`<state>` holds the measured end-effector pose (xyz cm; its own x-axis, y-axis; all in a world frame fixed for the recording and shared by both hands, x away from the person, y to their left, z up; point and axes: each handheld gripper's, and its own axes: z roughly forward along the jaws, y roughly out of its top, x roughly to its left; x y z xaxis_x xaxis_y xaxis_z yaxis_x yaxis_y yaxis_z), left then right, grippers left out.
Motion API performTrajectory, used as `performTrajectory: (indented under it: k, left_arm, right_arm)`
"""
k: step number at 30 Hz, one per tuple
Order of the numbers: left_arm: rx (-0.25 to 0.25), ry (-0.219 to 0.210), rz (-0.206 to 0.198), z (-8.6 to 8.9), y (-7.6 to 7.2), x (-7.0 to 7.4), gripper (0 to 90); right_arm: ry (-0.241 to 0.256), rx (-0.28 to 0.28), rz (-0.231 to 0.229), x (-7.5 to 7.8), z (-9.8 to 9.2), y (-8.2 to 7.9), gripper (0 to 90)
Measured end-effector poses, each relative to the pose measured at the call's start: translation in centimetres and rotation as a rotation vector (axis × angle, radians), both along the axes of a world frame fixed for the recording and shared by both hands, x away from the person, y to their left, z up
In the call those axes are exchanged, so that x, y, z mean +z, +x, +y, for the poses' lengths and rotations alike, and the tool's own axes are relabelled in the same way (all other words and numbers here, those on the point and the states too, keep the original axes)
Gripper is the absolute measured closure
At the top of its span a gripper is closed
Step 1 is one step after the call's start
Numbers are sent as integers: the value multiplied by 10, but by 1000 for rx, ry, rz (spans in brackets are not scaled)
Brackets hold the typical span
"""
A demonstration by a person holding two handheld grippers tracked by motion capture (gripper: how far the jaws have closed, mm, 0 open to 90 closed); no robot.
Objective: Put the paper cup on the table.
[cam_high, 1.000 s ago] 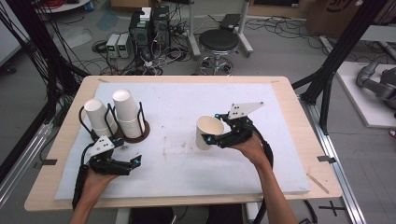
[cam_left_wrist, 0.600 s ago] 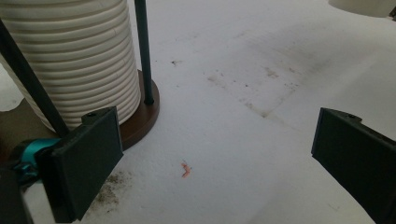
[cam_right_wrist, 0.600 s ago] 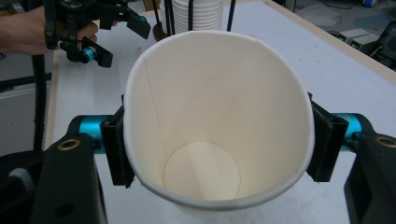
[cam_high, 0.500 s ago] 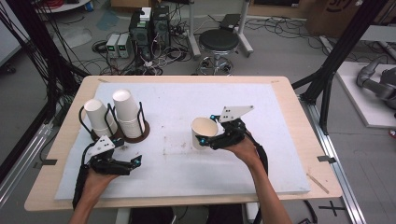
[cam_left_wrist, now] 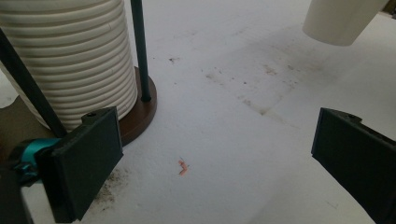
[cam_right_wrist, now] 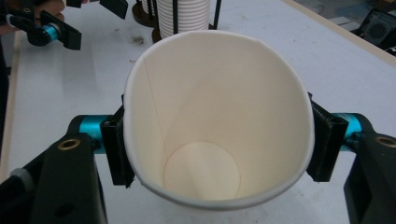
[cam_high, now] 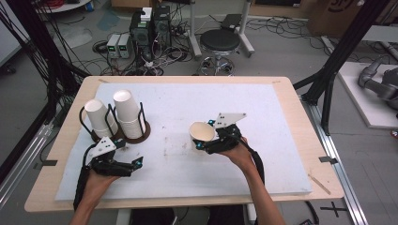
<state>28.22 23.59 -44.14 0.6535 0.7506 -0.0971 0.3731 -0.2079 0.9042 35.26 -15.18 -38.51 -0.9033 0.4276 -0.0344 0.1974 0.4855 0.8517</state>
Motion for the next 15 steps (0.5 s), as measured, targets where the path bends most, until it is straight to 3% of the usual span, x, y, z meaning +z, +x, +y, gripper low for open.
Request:
performTrajectory:
  k: [15]
  left_arm:
    - [-4,2,3,0,0,-1,18]
  right_arm:
    - [-55,-35,-35,-18,16,-2,282]
